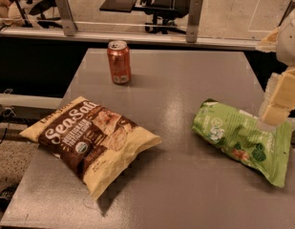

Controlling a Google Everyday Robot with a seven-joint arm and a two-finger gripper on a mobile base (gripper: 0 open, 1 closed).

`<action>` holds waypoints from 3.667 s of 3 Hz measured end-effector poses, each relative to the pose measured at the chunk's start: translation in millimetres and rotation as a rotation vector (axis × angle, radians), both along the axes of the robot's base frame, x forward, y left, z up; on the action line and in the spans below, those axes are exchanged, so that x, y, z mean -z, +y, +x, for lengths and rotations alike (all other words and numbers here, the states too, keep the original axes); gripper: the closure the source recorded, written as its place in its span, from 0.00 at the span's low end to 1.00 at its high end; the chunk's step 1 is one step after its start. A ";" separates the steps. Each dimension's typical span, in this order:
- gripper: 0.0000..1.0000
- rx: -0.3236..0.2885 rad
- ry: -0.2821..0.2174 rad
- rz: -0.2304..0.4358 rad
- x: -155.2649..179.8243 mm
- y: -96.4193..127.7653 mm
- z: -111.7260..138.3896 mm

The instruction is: Move green rice chip bag near brown chip bag

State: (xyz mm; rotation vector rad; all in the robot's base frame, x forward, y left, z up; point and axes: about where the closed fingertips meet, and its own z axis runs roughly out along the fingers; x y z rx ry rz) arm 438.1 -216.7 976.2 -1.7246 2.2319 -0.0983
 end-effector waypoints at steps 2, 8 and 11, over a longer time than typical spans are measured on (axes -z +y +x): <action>0.00 0.025 0.027 0.010 21.5 -0.2 -2.8; 0.41 -0.014 0.112 0.102 114.4 25.5 -5.2; 1.00 -0.146 0.127 0.182 75.2 73.6 -23.1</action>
Offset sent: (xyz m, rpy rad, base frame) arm -0.0084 -0.0019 -0.0686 0.0293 0.1049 -0.0722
